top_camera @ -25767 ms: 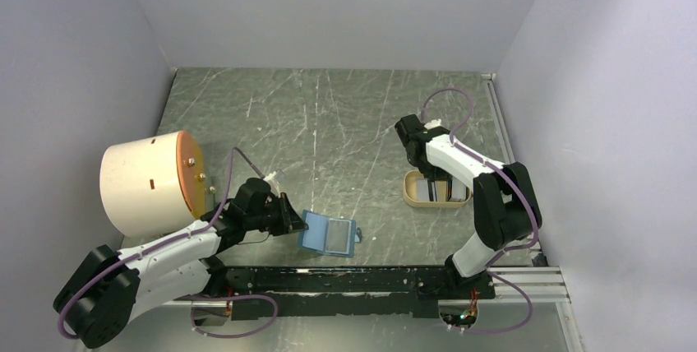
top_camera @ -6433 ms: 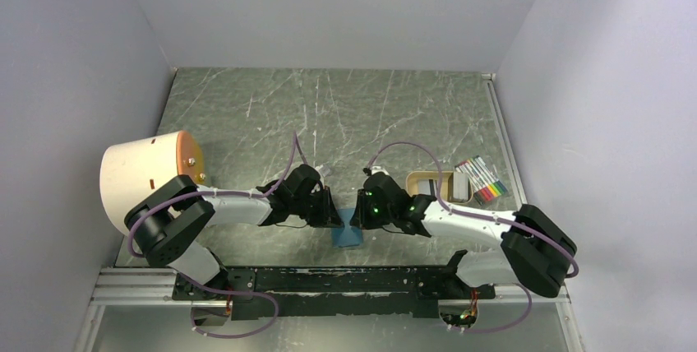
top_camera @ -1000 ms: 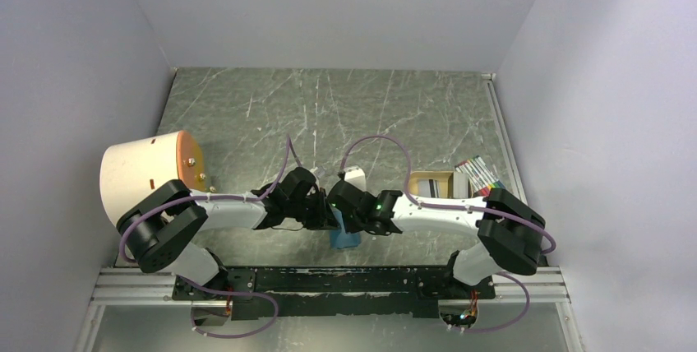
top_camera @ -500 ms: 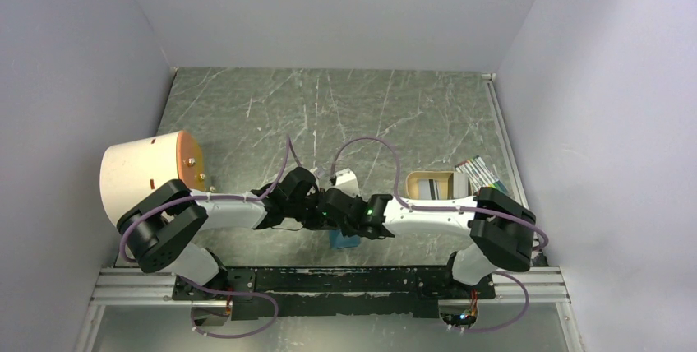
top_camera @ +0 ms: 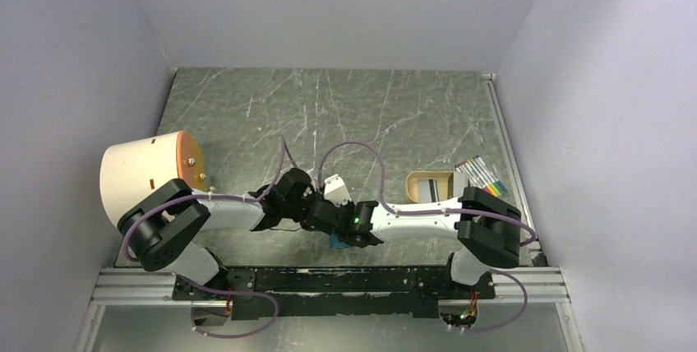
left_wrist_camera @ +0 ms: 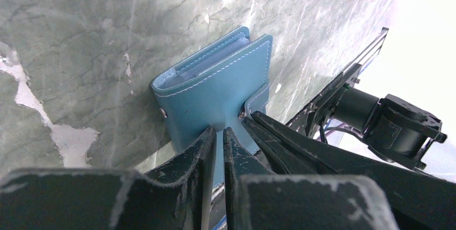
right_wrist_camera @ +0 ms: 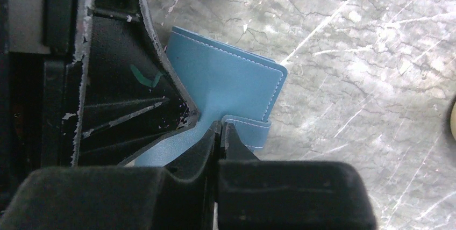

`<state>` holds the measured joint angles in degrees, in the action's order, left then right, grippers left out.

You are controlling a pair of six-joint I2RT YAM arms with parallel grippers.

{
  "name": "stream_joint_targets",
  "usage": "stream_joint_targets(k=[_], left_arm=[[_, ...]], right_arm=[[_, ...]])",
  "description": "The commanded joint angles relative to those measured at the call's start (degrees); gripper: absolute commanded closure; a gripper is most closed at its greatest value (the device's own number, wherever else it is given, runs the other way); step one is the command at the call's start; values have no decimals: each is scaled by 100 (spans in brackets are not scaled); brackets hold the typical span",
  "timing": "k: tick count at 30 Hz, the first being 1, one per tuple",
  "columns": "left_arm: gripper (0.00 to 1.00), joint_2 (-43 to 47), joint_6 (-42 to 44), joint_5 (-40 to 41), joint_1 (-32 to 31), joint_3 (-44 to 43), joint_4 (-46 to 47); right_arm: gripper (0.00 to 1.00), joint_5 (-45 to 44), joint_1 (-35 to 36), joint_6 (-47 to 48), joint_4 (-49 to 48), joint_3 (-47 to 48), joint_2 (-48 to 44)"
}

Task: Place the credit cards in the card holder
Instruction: Close the card holder at the center of the board.

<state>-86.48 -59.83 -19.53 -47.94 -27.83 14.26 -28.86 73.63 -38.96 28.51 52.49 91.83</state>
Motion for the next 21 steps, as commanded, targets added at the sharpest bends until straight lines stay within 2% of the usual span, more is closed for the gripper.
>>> stream_joint_targets(k=[1,21], left_arm=[[82,-215,-36,-15,39,201,-13],[85,-369,-210,-230,177,432,331]], right_arm=[[100,819,223,-192,-312,23,386],[100,1528,239,68,-844,-167,839]])
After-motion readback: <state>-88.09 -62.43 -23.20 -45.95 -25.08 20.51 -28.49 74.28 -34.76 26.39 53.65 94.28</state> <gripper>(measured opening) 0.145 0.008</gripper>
